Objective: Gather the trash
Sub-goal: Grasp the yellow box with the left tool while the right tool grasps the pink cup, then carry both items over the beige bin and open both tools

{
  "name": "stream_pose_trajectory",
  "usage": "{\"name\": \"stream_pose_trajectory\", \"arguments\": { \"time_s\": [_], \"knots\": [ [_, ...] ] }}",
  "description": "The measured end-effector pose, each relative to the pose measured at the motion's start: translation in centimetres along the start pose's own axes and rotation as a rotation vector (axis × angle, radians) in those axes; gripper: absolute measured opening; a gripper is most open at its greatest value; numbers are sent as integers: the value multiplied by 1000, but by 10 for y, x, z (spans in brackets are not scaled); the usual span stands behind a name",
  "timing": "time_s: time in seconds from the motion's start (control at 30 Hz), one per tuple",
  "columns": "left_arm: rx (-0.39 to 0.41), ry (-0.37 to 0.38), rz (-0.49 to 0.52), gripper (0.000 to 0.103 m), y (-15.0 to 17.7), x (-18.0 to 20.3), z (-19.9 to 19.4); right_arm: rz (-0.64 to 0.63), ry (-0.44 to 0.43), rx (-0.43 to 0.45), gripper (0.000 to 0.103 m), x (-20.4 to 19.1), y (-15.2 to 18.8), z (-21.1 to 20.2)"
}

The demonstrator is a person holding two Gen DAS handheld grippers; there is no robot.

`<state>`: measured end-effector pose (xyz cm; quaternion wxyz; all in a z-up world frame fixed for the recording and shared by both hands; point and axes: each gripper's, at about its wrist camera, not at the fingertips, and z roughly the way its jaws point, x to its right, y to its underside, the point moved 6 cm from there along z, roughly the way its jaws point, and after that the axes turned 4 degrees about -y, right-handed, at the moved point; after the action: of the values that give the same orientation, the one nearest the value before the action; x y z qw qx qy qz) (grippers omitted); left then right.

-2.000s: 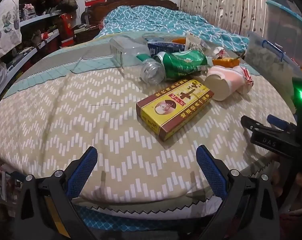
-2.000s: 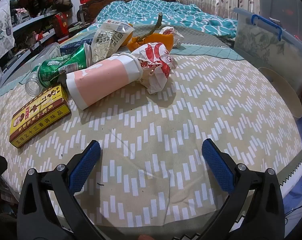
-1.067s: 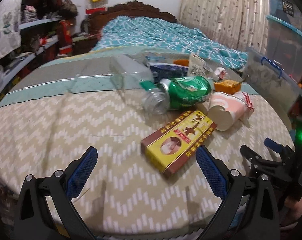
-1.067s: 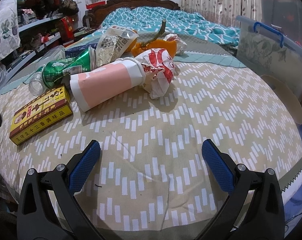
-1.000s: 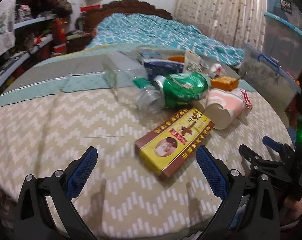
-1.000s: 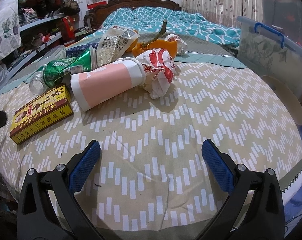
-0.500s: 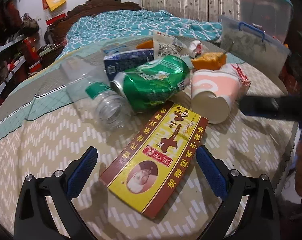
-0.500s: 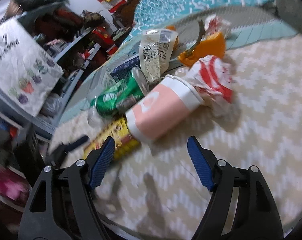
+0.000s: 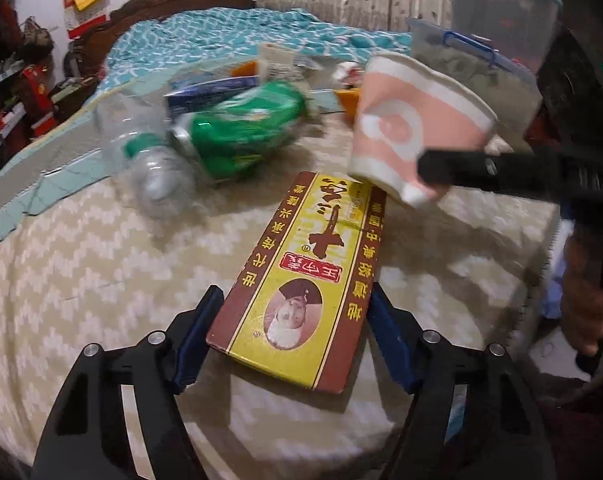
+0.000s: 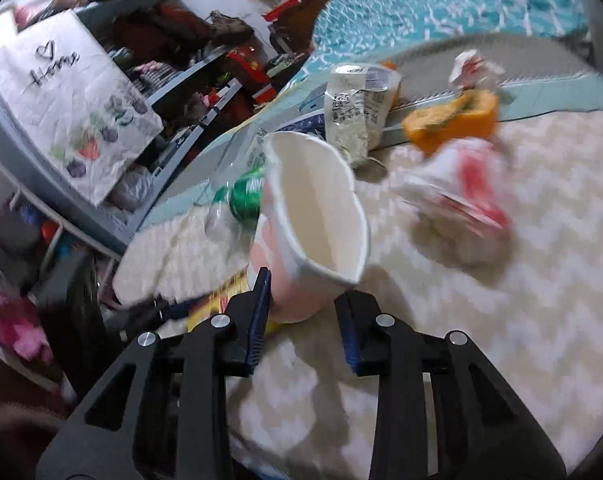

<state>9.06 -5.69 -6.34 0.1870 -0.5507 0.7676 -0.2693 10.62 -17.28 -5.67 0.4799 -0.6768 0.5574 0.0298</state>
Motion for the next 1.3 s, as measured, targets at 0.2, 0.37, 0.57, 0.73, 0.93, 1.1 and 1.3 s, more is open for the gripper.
{"name": "stream_pose_trajectory", "arguments": {
  "time_s": [0.2, 0.37, 0.57, 0.73, 0.93, 1.1, 1.3],
  "knots": [
    [37, 80, 107, 67, -21, 55, 0, 29, 63, 114, 34, 37, 11, -58],
    [37, 167, 173, 66, -52, 104, 11, 119, 119, 230, 34, 84, 7, -109],
    [-7, 202, 253, 65, -75, 164, 42, 222, 217, 299, 34, 139, 11, -145],
    [-98, 256, 264, 64, -86, 204, 77, 290, 291, 348, 34, 180, 15, -174],
    [-100, 311, 324, 63, -126, 257, 108, 333, 419, 403, 34, 231, -1, -213],
    [-44, 300, 406, 64, -171, 313, 142, 336, 547, 412, 36, 283, -32, -239],
    [-37, 246, 462, 72, -215, 364, 176, 405, 699, 473, 69, 325, -39, -275]
  ]
}}
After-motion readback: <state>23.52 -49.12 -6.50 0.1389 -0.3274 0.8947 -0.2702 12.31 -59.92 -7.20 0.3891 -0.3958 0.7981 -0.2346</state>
